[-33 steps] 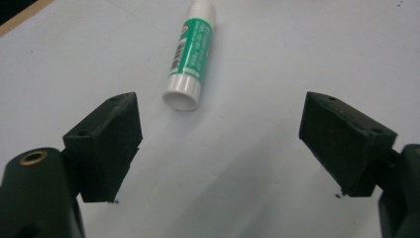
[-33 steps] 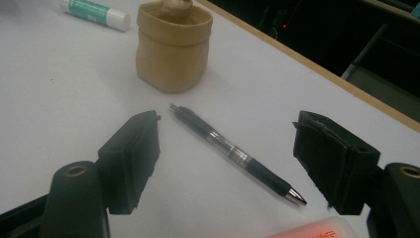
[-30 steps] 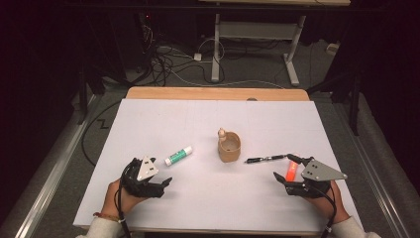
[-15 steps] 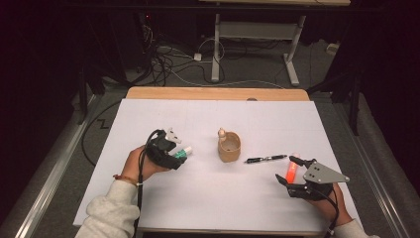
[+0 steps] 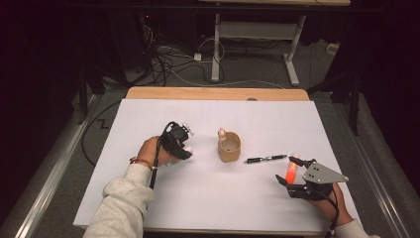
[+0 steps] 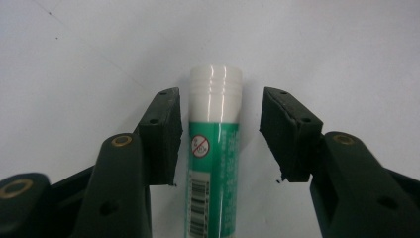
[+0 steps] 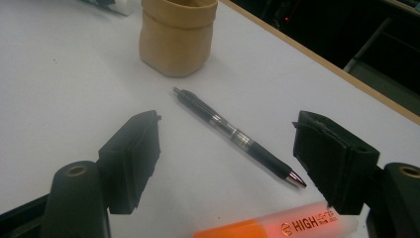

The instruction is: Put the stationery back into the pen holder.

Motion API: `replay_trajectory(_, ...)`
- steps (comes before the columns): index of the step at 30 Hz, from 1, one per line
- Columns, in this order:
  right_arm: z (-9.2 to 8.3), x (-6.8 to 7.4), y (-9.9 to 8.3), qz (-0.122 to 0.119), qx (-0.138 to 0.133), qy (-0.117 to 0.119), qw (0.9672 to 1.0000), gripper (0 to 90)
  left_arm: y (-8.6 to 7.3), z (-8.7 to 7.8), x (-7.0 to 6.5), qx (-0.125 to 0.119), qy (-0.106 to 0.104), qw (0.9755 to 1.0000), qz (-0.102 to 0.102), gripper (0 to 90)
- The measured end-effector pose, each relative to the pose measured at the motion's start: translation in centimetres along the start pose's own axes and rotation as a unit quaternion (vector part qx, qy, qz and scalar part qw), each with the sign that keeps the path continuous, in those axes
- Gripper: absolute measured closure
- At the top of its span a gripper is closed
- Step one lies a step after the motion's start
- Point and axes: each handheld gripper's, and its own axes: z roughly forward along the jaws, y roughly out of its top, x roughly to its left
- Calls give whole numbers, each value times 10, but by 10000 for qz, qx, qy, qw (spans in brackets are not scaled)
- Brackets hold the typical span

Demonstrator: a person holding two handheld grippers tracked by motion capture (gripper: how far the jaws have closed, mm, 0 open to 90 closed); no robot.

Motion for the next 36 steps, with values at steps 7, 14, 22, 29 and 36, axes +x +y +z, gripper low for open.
replay_trajectory(7, 0, 0, 0, -6, 14, 10, 10000, 270, 5, 9, -2, 308, 48, 9995, 112, 606)
replay_trajectory(14, 0, 1, 0, -15, 18, 15, 10000, 274, 3, 9, -3, 247, 49, 9995, 186, 623)
replay_trajectory(22, -1, 0, 0, -22, -3, -11, 10000, 276, -10, 0, -3, -333, 138, 9992, 151, 625)
replay_trajectory(29, -1, 1, 1, -49, -15, -15, 10000, 276, -25, -24, -8, -1359, 238, 9904, -38, 625)
replay_trajectory(36, -2, 0, 2, -53, -45, -44, 10000, 276, -38, -37, -18, -2188, 416, 9749, -28, 626)
